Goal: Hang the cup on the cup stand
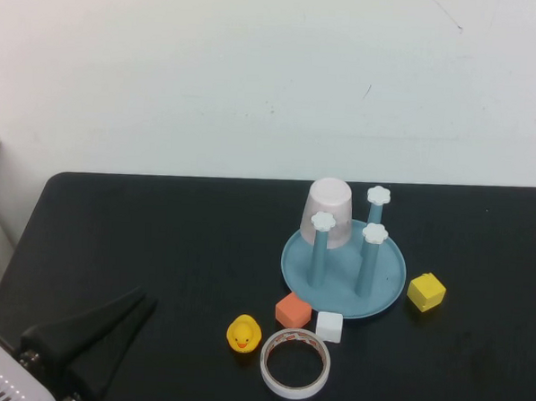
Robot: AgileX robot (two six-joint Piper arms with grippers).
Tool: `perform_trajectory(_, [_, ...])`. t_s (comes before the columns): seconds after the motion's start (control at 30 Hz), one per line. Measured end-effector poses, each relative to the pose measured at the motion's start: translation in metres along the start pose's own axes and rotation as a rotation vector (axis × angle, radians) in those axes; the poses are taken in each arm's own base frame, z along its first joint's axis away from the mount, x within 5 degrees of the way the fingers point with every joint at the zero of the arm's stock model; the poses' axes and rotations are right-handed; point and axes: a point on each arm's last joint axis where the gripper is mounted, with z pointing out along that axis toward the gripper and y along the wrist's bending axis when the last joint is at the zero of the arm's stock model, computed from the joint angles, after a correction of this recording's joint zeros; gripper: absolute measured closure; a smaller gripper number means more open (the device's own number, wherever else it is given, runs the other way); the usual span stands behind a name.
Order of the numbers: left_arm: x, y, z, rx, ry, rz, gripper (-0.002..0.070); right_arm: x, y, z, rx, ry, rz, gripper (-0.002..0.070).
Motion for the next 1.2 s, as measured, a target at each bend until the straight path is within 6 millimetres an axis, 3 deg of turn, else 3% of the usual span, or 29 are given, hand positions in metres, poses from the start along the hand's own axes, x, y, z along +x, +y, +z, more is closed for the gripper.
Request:
perform_trajectory(0.4, [0.000,0.000,0.000,0.003,0.000,0.002,0.0675,0.000,0.000,0.000,0.002,0.002,0.007,0.0665])
perform_trajectory(0.57, [0.000,0.000,0.000,0.003,0.000,0.002,0.0675,0.019,-0.006,0.003,0.083,0.065,0.052,0.0665])
perform_trajectory(0.7, [0.000,0.000,0.000,0.003,0.000,0.002,0.0675,0.050,-0.012,0.000,0.224,0.175,0.090,0.0665])
perform_trajectory(0.93, [0.000,0.000,0.000,0.003,0.000,0.002,0.0675,0.133,-0.013,-0.022,0.535,0.511,0.210,0.0665])
perform_trajectory(1.07, [0.000,0.000,0.000,0.003,0.000,0.002,0.0675,0.163,-0.009,-0.032,0.685,0.490,0.218,0.0665])
perform_trajectory(1.2, [0.000,0.000,0.000,0.003,0.000,0.002,0.0675,0.188,0.001,-0.038,0.730,0.474,0.259,0.0665])
